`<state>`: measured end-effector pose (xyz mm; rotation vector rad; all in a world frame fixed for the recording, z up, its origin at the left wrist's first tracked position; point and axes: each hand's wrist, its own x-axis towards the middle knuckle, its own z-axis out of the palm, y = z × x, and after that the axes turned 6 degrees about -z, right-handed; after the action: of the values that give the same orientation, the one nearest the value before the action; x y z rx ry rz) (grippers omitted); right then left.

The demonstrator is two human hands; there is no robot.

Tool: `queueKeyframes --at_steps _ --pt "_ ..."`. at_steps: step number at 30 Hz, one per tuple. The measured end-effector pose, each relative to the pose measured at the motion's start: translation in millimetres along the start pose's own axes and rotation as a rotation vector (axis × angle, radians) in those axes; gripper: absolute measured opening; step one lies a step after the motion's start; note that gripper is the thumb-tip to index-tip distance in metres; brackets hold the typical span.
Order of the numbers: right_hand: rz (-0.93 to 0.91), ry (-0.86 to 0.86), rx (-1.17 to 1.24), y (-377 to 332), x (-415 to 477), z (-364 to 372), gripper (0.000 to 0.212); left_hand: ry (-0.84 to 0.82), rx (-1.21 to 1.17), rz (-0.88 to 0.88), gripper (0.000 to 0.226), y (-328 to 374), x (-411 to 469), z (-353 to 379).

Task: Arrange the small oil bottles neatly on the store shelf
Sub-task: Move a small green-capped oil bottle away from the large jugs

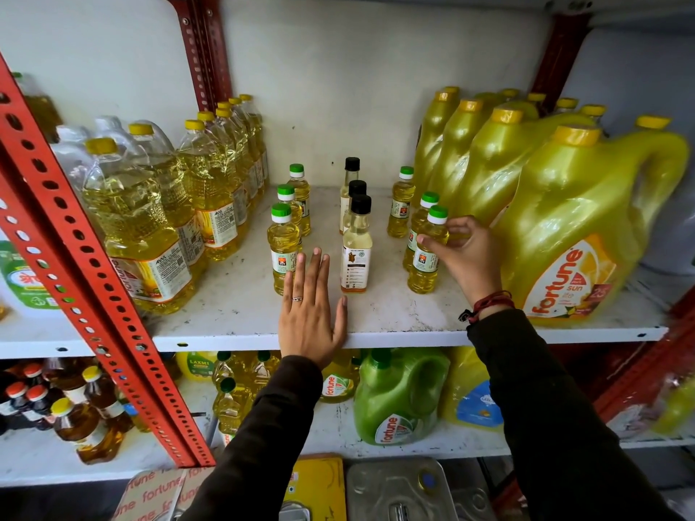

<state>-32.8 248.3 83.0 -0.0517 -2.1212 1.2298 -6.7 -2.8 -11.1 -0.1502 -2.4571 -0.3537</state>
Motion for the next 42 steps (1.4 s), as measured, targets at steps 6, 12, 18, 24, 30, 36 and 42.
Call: queueKeyframes --at_steps 6,12,18,24,30,36,42 --pt "-0.044 -0.013 0.007 3.2 0.7 0.8 0.056 0.006 0.002 0.011 0.075 -0.8 -1.0 0.9" --pt "0.002 -0.112 0.069 11.9 0.6 -2.6 0.053 0.0 -0.004 0.008 0.075 -0.3 -1.2 1.2" --pt "0.014 -0.065 0.089 12.4 2.5 -1.8 0.057 -0.011 -0.002 0.002 0.076 -0.9 -1.5 1.2" --pt "0.027 -0.041 0.116 11.6 2.0 0.0 0.07 -0.018 -0.001 0.008 0.076 -0.8 -0.4 0.9" --pt "0.057 -0.074 0.123 16.9 -7.6 -1.1 0.057 -0.015 0.006 0.008 0.076 1.0 -7.6 0.6" --pt "0.068 -0.086 0.185 6.6 -12.0 -8.2 0.048 0.003 0.019 0.001 0.076 -1.7 0.3 1.6" --pt "0.064 -0.068 0.221 2.2 -39.2 -27.7 0.043 0.014 0.018 0.008 0.077 -2.0 0.2 5.8"
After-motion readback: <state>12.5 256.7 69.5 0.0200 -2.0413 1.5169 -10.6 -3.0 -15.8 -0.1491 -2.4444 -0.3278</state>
